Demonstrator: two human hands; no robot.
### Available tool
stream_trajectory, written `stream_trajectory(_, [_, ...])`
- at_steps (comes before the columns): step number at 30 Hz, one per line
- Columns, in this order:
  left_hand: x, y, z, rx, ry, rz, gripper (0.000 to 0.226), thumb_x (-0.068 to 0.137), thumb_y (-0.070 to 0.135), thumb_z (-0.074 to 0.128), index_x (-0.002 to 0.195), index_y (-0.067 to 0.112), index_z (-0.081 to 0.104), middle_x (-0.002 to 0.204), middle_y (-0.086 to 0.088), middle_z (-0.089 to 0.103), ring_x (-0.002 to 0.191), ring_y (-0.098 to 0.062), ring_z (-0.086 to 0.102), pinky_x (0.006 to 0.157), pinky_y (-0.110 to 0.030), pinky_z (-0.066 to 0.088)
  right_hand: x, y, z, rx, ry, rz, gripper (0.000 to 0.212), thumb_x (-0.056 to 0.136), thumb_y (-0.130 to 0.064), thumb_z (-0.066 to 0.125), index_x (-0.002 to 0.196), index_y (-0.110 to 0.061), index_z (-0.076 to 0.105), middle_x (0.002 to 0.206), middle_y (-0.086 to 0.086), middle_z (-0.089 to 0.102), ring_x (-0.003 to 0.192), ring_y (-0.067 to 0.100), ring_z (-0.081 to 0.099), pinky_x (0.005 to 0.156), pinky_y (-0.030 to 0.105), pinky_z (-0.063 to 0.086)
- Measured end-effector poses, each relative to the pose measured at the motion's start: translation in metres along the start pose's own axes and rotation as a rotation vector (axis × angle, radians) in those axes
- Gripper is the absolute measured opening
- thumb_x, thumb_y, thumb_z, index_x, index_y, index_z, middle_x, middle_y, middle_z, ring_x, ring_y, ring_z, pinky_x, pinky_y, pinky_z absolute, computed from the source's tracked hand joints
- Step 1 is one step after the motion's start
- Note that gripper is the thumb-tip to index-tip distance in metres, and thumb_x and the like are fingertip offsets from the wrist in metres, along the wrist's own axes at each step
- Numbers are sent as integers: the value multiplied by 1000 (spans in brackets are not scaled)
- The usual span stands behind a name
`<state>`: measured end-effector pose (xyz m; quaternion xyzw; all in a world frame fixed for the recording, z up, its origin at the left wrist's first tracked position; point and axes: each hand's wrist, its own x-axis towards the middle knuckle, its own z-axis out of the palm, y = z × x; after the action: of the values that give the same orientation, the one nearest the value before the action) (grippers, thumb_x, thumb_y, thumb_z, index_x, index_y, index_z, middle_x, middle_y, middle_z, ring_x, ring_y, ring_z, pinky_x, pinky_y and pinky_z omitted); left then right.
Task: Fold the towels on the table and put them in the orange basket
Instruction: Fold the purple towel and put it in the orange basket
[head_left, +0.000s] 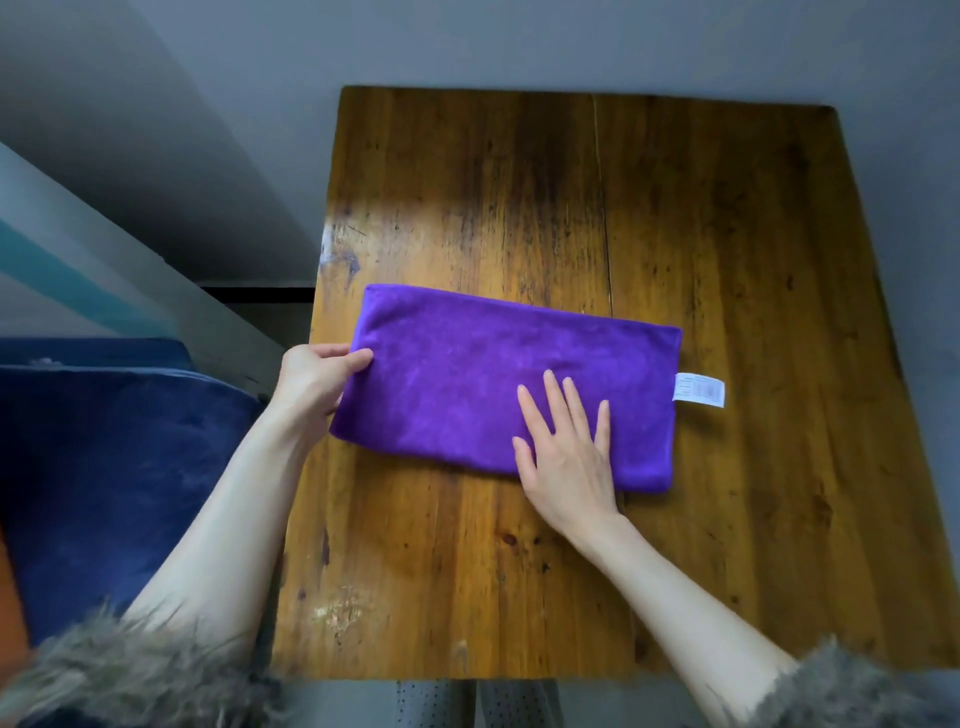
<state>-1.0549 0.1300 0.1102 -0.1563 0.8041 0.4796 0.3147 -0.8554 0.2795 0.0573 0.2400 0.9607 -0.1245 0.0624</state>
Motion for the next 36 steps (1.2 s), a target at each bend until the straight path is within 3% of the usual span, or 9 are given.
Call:
stream_trajectory(3, [-15,6,2,-72,-41,8,21,86,11,65,107,10,63,107,-11,63,93,-21,61,79,-38,51,-6,10,-2,-28,-85,-7,57,93,-41,34,146,-24,28,156,7,20,145,26,13,113,55,7])
stream_trajectory(8, [-58,24,26,-50,-123,251,12,86,8,64,90,20,64,93,-5,66,81,-16,59,75,-34,48,3,11,-13,92,-172,-43,54,100,-37,31,150,-27,13,159,0,-2,146,19,-9,114,49,-9])
stream_trajectory(11, [-80,32,53,19,-169,378,14,85,9,65,94,20,64,84,-2,63,76,-13,56,61,-23,47,-1,23,-26,460,-128,-8,46,101,-25,34,146,-24,28,158,-3,12,145,12,5,115,32,-4])
stream_trajectory(14, [-91,36,88,82,-189,458,15,83,11,68,95,18,63,75,2,62,67,-14,56,60,-25,49,-9,43,-48,768,-12,136,43,99,-15,39,142,-19,38,151,-2,31,139,10,27,112,18,18])
stream_trajectory(20, [-103,12,166,261,-169,534,18,82,20,69,99,18,66,82,4,64,72,-15,58,78,-27,49,-32,91,-53,832,24,415,28,97,-15,44,121,-14,60,120,3,62,108,20,60,95,37,50])
stream_trajectory(23, [-98,-3,192,381,-151,553,24,83,20,68,106,13,66,89,1,63,86,-16,60,72,-13,36,-38,101,-47,877,3,459,26,97,-17,45,114,-12,64,108,3,67,99,17,63,90,40,52])
stream_trajectory(31, [-101,-4,223,470,-96,641,25,84,19,67,108,12,64,101,-5,64,94,-19,58,80,-23,41,-42,107,-42,945,-1,445,28,98,-22,43,115,-12,63,108,4,67,100,17,63,91,38,51])
stream_trajectory(34, [-103,-8,232,528,-179,647,25,86,19,64,110,12,63,103,-6,64,95,-20,59,80,-22,41,-41,107,-43,1010,-17,477,28,100,-27,38,100,-14,64,90,0,66,84,12,62,77,32,53])
stream_trajectory(36, [-104,-10,234,548,-224,671,25,90,20,60,113,12,64,105,-6,65,93,-17,60,78,-17,38,-39,107,-46,996,-10,478,29,100,-28,38,85,-16,59,70,-7,56,65,5,52,60,22,41])
